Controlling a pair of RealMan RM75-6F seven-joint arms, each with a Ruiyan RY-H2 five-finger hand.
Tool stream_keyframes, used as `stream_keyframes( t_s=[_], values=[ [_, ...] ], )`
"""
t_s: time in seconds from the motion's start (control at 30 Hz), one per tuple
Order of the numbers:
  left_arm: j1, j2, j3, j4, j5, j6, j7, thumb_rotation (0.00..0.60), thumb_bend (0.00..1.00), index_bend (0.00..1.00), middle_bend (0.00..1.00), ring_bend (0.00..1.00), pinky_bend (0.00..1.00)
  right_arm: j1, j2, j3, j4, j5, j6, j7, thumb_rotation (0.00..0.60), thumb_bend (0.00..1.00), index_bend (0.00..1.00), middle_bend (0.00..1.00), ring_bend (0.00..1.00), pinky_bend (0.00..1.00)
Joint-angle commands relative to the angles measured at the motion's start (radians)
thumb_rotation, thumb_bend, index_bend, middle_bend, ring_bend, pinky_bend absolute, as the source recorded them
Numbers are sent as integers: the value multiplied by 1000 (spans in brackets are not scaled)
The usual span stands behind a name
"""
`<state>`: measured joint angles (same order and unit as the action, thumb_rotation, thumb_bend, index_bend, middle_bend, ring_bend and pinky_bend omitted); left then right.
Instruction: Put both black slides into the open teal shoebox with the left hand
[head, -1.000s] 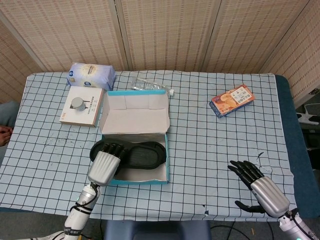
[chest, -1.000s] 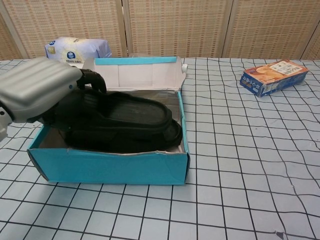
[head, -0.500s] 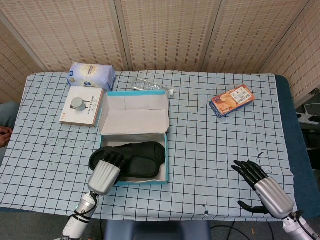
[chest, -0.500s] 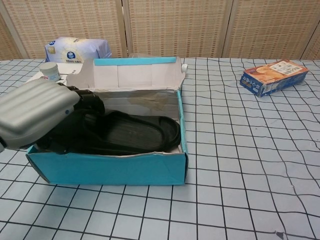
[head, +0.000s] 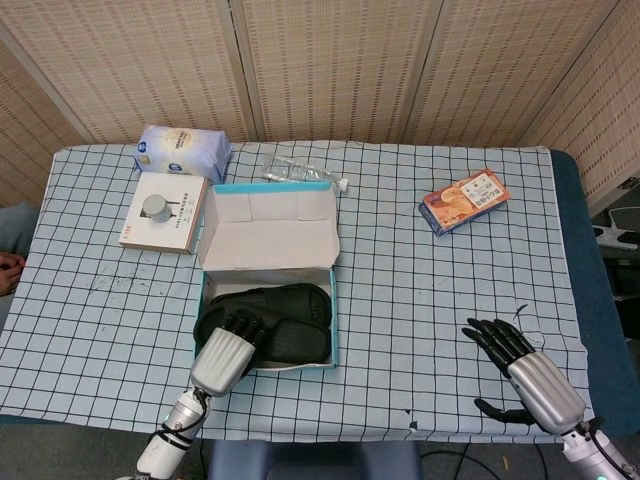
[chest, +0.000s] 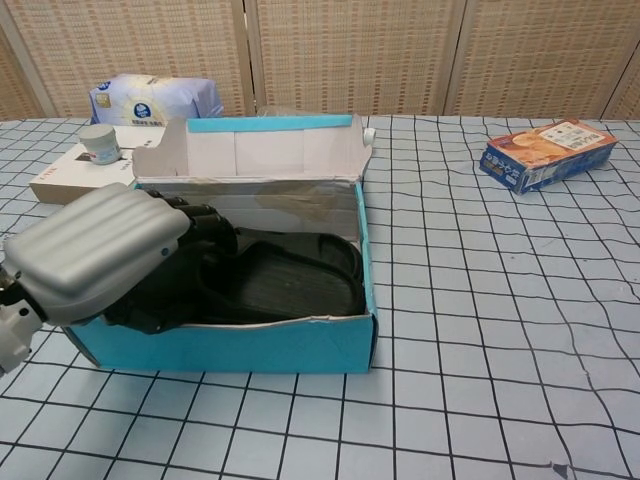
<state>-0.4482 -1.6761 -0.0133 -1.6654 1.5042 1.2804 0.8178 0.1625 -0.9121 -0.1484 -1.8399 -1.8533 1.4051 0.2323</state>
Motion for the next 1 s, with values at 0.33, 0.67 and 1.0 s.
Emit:
stream_keyframes(
  t_s=[0.33, 0.67, 1.0],
  values=[
    [-23, 13, -35, -12, -111, -93, -56, 600, 512, 541, 714, 668, 763, 5, -2, 4, -4, 7, -6, -5, 588, 158, 0, 0, 0, 0],
    [-69, 59, -76, -53, -317, -205, -38, 600, 501, 510, 706, 675, 786, 8, -5, 7, -11, 13, -14, -18, 588, 158, 0, 0, 0, 0],
    [-88, 74, -70, -48, -228, -157, -88, 600, 458, 105, 277, 287, 496, 7, -5, 4, -10, 15, -14, -19, 589, 158, 0, 0, 0, 0]
  ],
)
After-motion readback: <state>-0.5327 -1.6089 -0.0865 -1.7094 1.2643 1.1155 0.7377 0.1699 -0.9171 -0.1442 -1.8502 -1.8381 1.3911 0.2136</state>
